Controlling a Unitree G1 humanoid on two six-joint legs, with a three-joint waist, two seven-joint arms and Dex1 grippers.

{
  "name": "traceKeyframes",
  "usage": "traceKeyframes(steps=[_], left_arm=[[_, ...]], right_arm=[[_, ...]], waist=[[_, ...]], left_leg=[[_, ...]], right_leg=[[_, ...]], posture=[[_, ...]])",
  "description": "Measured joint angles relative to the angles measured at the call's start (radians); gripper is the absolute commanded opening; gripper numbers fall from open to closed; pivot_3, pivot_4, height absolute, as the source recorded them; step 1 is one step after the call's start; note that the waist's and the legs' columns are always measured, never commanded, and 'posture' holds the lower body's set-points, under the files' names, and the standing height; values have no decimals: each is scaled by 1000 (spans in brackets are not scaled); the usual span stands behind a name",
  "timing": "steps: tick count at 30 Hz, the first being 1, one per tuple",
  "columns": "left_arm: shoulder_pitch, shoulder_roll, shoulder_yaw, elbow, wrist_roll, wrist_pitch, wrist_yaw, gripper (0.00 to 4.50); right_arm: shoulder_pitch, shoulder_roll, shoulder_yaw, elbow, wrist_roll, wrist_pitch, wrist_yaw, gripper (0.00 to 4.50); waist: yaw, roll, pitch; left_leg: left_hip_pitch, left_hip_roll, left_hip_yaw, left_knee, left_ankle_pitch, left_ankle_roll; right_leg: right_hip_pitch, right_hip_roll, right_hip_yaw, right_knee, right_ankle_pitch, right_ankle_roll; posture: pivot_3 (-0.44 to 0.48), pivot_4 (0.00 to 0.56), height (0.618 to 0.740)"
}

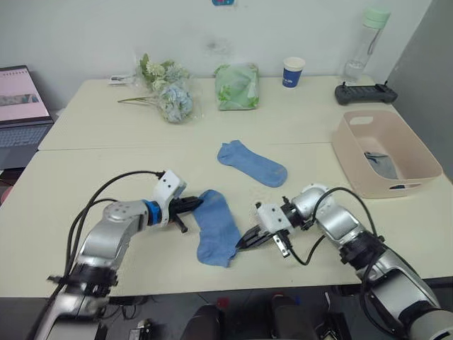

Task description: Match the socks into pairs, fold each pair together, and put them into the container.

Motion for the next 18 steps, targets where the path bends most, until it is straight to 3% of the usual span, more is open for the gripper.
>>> traceKeyframes(steps=[6, 11, 12, 15, 18], left_arm=[[185, -41, 93, -293, -98, 185, 129, 4], [338, -119, 154, -465, -139, 237, 254, 4], [351, -129, 154, -470, -139, 237, 265, 0], [355, -164, 148, -470, -134, 220, 309, 582], [353, -161, 152, -470, -135, 206, 317, 1493]], right_arm=[[-11, -27, -57, 7, 67, 103, 34, 58], [-28, -72, -117, 51, 101, 198, 33, 58], [-30, -79, -129, 55, 103, 201, 32, 239], [-26, -93, -153, 55, 101, 203, 13, 976], [15, -130, -186, 37, 99, 225, -38, 1996]], waist=[[15, 0, 0], [19, 0, 0], [19, 0, 0], [21, 0, 0], [22, 0, 0]], left_leg=[[0, 0, 0, 0, 0, 0], [0, 0, 1, 0, 0, 0], [0, 0, 1, 0, 0, 0], [0, 0, 1, 0, 0, 0], [-1, -1, 2, 0, 0, 0]], right_leg=[[0, 0, 0, 0, 0, 0], [1, -1, 1, -1, 0, 0], [1, -1, 1, -1, 0, 0], [1, -1, 0, -1, 0, 0], [1, -1, 1, -2, 0, 0]], posture=[[0, 150, 740], [0, 150, 740], [0, 150, 740], [0, 150, 740], [0, 150, 740]])
